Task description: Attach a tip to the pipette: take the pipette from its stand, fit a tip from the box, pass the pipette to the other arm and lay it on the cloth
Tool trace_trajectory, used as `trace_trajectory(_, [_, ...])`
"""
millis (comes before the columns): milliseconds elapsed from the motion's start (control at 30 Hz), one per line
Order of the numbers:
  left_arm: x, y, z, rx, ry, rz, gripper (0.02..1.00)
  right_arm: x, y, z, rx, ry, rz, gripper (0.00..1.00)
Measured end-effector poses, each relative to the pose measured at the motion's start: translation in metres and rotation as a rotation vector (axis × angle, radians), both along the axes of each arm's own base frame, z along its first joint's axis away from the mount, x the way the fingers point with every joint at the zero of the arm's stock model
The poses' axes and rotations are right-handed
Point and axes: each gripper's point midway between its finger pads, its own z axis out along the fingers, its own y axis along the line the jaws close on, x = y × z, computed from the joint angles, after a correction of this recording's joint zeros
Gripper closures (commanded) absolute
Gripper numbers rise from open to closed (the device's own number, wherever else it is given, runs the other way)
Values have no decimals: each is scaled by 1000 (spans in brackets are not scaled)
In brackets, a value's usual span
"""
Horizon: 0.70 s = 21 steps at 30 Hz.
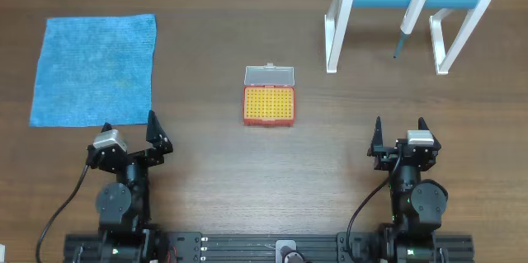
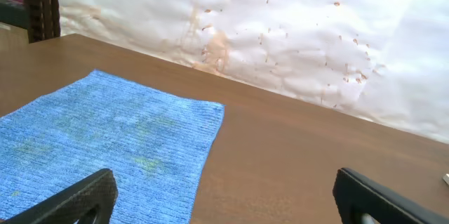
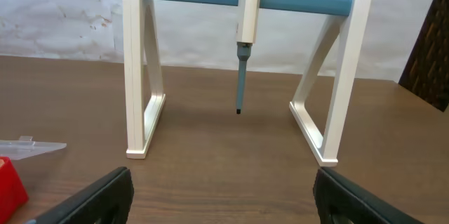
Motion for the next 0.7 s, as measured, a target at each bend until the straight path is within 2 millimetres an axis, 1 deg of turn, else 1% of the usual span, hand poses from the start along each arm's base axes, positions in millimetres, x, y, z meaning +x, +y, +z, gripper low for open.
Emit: trace_trajectory(700, [0, 0, 0, 0, 0, 0, 23, 0, 2, 0, 0, 0, 9, 176])
